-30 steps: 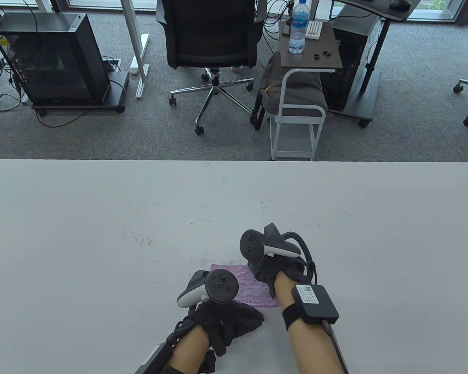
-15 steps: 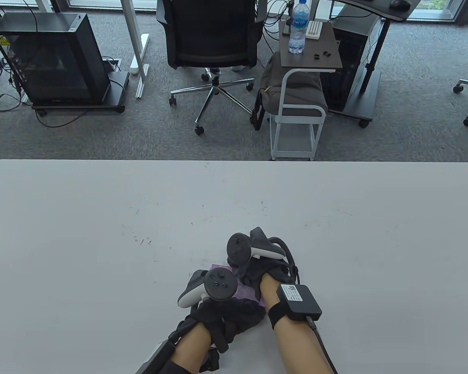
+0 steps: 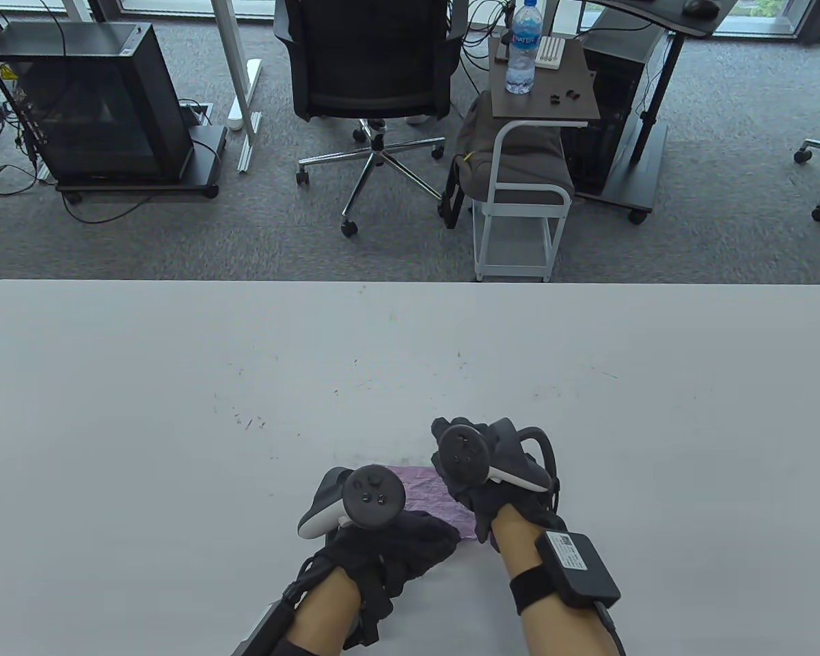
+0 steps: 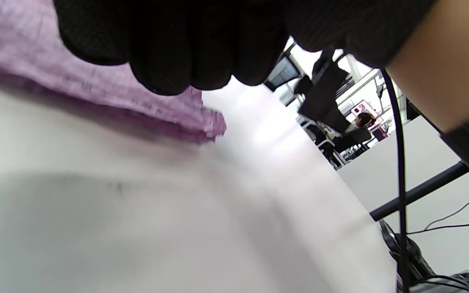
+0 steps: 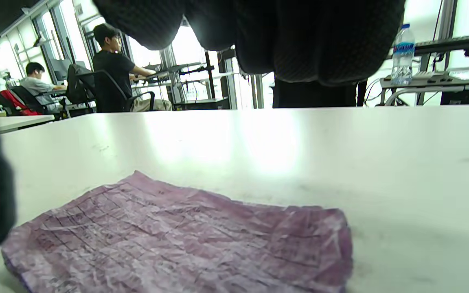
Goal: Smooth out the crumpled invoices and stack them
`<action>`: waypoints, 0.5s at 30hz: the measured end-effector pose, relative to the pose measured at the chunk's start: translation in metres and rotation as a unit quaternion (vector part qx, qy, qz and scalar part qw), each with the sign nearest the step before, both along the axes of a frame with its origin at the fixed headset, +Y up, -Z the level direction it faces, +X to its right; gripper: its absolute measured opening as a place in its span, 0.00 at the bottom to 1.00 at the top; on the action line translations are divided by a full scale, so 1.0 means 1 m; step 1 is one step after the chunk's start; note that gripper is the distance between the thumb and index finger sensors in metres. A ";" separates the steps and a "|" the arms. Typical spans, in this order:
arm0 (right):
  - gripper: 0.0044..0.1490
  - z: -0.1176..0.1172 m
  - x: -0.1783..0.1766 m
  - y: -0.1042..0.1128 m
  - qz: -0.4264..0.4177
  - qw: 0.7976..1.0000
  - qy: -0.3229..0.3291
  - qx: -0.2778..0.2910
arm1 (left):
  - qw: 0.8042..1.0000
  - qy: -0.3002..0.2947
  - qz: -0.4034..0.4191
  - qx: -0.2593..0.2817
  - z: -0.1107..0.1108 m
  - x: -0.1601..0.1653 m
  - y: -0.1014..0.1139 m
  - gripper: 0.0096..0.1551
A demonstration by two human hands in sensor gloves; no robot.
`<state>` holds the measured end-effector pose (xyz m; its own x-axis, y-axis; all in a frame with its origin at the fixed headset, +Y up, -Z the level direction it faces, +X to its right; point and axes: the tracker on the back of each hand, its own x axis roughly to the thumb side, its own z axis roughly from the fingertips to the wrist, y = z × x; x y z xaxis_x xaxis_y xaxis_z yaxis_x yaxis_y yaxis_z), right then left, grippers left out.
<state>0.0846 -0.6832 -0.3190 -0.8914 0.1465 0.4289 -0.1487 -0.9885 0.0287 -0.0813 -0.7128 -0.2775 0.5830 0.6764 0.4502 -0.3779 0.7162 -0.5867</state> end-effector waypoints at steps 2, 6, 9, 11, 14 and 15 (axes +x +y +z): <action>0.37 0.016 0.011 0.006 -0.001 1.000 -0.009 0.027 | 0.999 0.010 -0.017 0.037 0.003 0.000 0.011 0.27; 0.42 0.054 0.038 0.011 0.026 0.998 -0.040 0.046 | 0.984 0.058 -0.117 0.123 0.015 -0.018 0.028 0.32; 0.45 0.079 0.057 0.009 0.050 0.994 -0.068 0.069 | 0.967 0.099 -0.171 0.161 0.030 -0.040 0.025 0.36; 0.47 0.096 0.066 0.006 0.054 0.992 -0.078 0.086 | 0.961 0.130 -0.178 0.170 0.041 -0.056 0.021 0.38; 0.48 0.108 0.073 0.002 0.043 0.992 -0.079 0.084 | 0.954 0.166 -0.160 0.189 0.052 -0.070 0.021 0.40; 0.49 0.109 0.075 0.000 0.029 0.993 -0.075 0.085 | 0.959 0.176 -0.140 0.175 0.053 -0.076 0.022 0.40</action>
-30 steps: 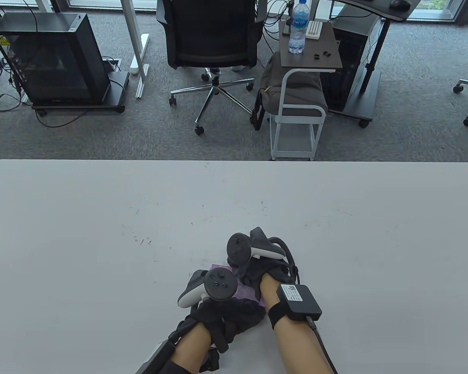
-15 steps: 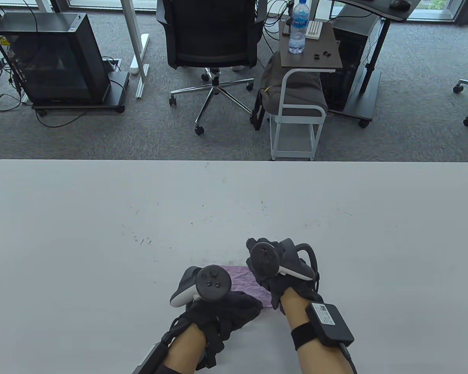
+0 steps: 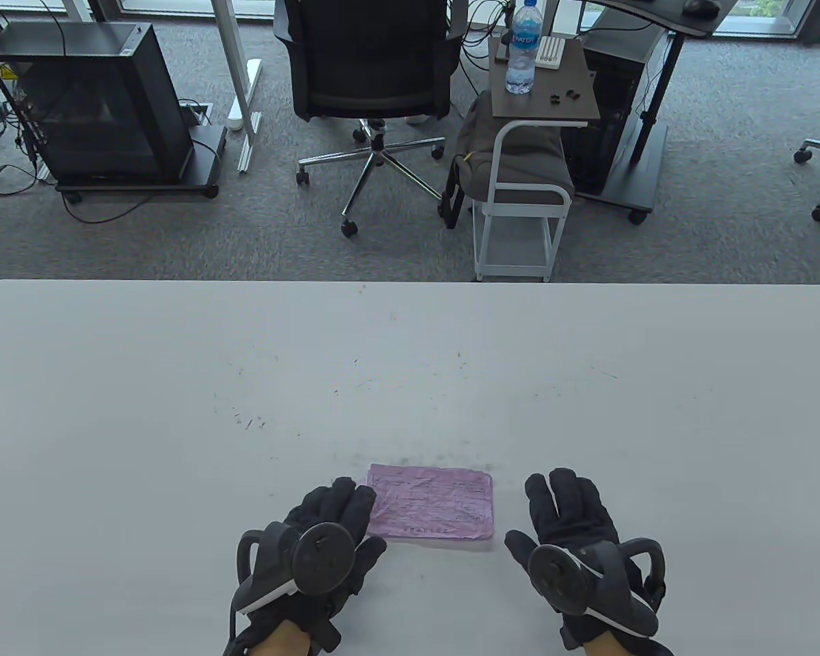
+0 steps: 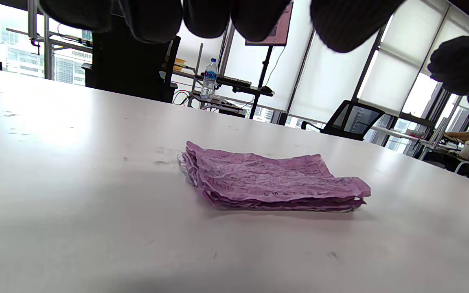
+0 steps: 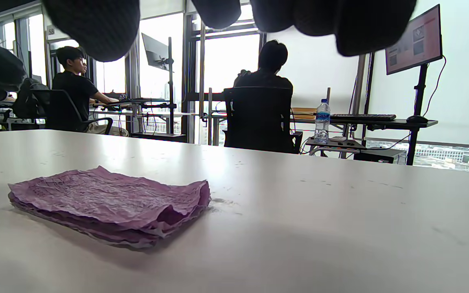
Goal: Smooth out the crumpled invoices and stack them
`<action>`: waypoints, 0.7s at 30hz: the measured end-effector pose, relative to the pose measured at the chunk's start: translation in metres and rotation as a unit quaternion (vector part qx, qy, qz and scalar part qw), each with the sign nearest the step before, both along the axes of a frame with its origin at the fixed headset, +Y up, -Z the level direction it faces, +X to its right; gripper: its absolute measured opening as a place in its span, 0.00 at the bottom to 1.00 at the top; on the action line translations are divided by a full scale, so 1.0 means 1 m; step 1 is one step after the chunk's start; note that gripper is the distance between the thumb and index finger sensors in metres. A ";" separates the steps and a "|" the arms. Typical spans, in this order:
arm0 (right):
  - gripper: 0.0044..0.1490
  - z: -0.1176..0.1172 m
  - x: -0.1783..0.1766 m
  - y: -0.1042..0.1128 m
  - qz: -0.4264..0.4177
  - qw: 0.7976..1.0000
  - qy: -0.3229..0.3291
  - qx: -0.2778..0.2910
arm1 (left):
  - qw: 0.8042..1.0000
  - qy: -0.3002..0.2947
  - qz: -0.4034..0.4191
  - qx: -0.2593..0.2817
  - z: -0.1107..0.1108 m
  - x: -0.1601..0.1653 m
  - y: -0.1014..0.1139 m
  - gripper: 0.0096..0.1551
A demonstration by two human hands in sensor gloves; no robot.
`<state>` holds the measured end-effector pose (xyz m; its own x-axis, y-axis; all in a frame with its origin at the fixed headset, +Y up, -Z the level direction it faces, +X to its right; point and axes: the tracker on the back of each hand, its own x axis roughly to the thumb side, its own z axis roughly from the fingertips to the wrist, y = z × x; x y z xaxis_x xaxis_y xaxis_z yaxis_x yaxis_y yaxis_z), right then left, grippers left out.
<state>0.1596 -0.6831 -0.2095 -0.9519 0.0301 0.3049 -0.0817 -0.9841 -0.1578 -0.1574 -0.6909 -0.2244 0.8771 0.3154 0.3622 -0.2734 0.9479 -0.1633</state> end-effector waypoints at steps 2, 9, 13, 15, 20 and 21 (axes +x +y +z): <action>0.50 0.000 0.003 -0.006 -0.018 1.000 -0.001 -0.009 | 0.999 0.019 0.046 -0.012 0.003 -0.008 0.000 0.40; 0.53 -0.005 0.005 -0.025 0.010 0.999 0.005 -0.042 | 0.998 -0.004 0.061 0.005 0.006 -0.009 -0.009 0.44; 0.53 -0.004 0.008 -0.026 -0.011 0.999 0.004 -0.050 | 0.999 -0.009 0.014 0.040 0.011 -0.003 -0.006 0.45; 0.53 -0.005 0.008 -0.027 -0.014 0.999 0.006 -0.052 | 0.999 -0.002 -0.002 0.043 0.011 -0.001 -0.008 0.45; 0.53 -0.007 0.007 -0.028 -0.022 0.998 0.015 -0.057 | 0.999 0.000 -0.035 0.040 0.009 0.001 -0.012 0.46; 0.53 -0.008 0.006 -0.029 -0.022 0.998 0.017 -0.057 | 0.998 0.000 -0.042 0.039 0.009 0.002 -0.013 0.46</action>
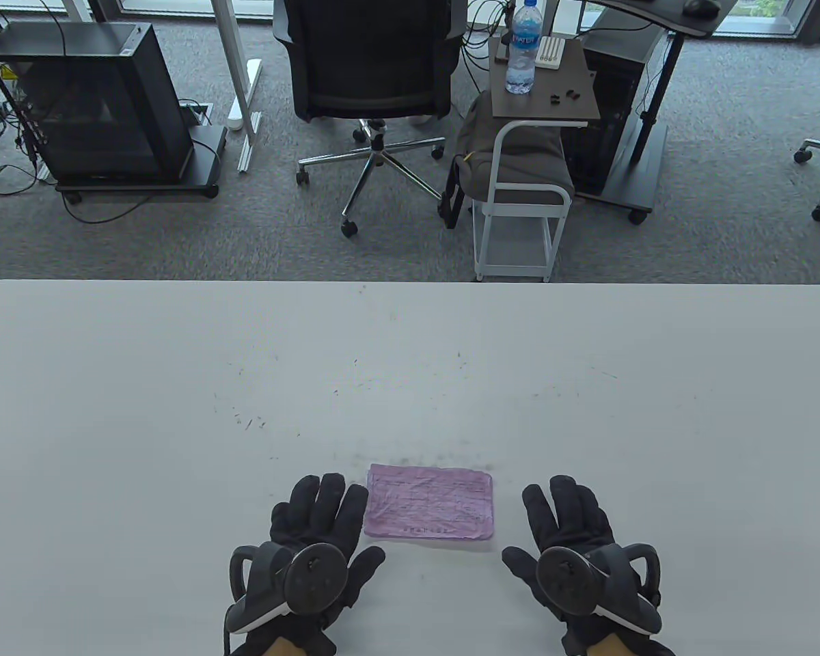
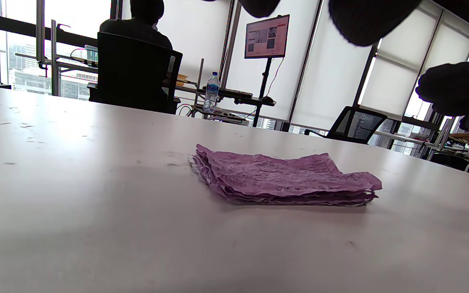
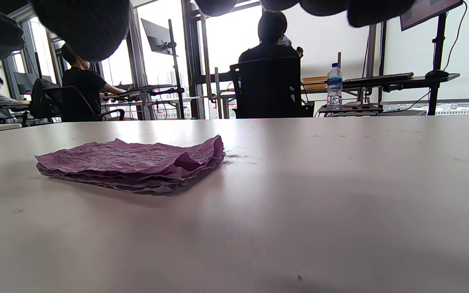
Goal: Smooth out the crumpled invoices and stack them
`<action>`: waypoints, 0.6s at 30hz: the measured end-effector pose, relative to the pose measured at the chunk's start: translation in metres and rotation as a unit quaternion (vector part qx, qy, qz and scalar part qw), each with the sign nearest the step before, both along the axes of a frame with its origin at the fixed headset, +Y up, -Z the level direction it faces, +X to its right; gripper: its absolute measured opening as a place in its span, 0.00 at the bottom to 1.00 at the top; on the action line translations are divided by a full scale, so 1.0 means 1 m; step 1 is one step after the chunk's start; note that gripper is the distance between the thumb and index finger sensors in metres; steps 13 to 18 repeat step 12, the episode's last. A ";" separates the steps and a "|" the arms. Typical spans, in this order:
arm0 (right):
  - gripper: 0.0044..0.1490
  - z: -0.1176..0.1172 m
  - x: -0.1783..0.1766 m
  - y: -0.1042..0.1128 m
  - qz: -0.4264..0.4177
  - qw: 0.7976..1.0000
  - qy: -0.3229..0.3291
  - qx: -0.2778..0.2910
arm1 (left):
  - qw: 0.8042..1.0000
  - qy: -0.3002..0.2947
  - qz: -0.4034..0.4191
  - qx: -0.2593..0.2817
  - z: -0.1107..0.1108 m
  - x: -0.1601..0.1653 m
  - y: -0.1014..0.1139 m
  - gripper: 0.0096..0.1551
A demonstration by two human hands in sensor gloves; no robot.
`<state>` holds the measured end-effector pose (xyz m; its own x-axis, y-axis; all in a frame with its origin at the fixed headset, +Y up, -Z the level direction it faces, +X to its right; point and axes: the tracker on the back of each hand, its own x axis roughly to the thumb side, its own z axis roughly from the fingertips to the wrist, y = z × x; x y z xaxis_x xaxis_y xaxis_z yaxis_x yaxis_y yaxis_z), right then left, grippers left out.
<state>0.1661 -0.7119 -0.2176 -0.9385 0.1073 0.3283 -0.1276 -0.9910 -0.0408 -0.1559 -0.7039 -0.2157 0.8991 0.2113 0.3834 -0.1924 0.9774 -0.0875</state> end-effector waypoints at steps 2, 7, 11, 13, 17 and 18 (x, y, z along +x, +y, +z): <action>0.53 -0.002 0.001 -0.001 0.005 1.000 0.001 -0.001 | 1.000 0.000 -0.012 0.000 -0.001 0.002 -0.001 0.46; 0.53 -0.004 0.003 -0.003 0.008 1.000 -0.004 -0.005 | 0.999 0.005 -0.036 -0.001 -0.002 0.004 -0.005 0.46; 0.53 -0.004 0.002 -0.003 0.010 1.000 -0.002 -0.009 | 0.999 0.018 -0.035 -0.005 -0.003 0.000 -0.007 0.46; 0.53 -0.004 0.001 -0.004 0.011 1.000 -0.002 -0.011 | 0.999 0.022 -0.032 -0.007 -0.003 -0.002 -0.008 0.46; 0.53 -0.004 0.001 -0.004 0.011 1.000 -0.002 -0.011 | 0.999 0.022 -0.032 -0.007 -0.003 -0.002 -0.008 0.46; 0.53 -0.004 0.001 -0.004 0.011 1.000 -0.002 -0.011 | 0.999 0.022 -0.032 -0.007 -0.003 -0.002 -0.008 0.46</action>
